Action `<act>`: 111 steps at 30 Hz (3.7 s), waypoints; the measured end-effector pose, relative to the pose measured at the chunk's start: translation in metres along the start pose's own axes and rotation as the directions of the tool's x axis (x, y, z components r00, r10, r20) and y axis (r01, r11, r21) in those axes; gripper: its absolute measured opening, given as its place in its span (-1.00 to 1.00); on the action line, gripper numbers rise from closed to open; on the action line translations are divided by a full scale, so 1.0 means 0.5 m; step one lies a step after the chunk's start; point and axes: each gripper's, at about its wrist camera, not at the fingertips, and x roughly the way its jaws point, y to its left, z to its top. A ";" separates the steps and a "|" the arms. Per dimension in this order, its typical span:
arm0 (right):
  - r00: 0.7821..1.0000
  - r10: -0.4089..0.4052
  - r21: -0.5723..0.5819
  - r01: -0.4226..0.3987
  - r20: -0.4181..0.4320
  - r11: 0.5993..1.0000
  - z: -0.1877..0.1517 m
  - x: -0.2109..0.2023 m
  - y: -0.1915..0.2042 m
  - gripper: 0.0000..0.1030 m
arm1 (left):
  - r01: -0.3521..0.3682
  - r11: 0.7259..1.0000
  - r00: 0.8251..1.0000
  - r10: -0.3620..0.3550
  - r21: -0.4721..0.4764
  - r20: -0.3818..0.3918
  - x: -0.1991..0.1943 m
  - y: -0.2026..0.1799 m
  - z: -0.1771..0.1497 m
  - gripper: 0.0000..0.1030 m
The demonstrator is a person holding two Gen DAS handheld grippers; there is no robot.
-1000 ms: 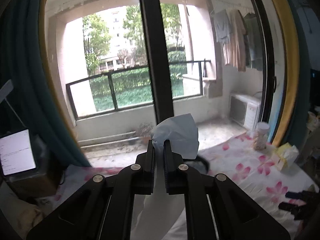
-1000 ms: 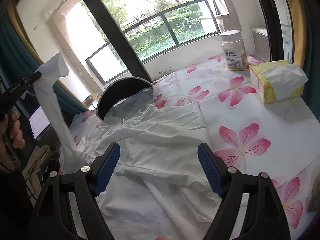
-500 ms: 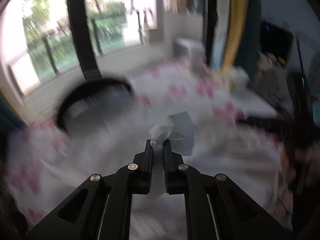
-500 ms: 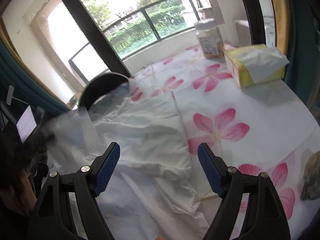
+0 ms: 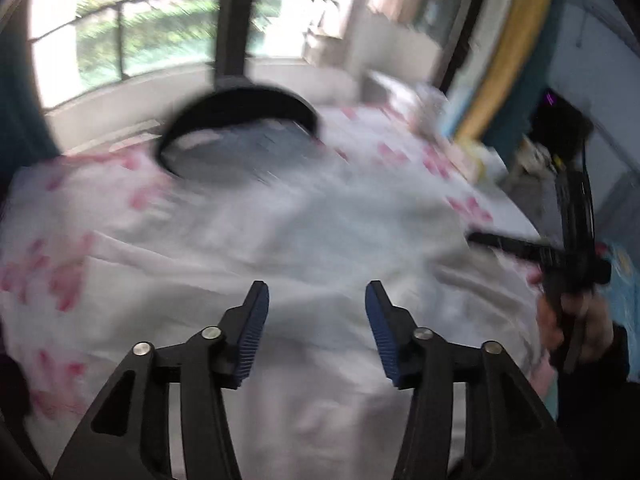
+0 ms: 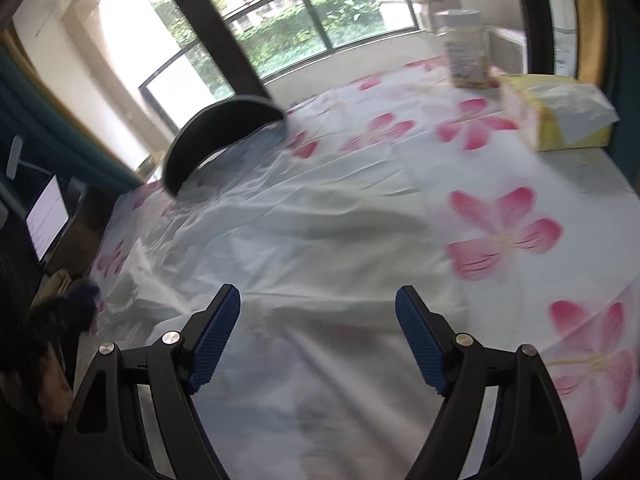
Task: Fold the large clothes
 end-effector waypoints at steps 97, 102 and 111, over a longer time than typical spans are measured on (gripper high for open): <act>0.974 -0.218 -0.210 0.200 -0.066 0.957 0.031 0.127 0.028 0.12 | -0.072 0.997 0.977 0.066 -0.018 -0.202 0.188 0.239 0.034 -0.37; 0.964 -0.266 -0.309 0.246 -0.022 0.919 0.012 0.127 0.053 -0.81 | -0.113 0.992 0.975 0.121 0.056 -0.186 0.212 0.229 0.026 -1.00; 0.954 -0.262 -0.243 0.292 0.145 0.925 0.063 0.029 0.036 -0.96 | -0.193 0.978 0.979 0.198 -0.086 0.053 0.106 0.277 0.079 -1.00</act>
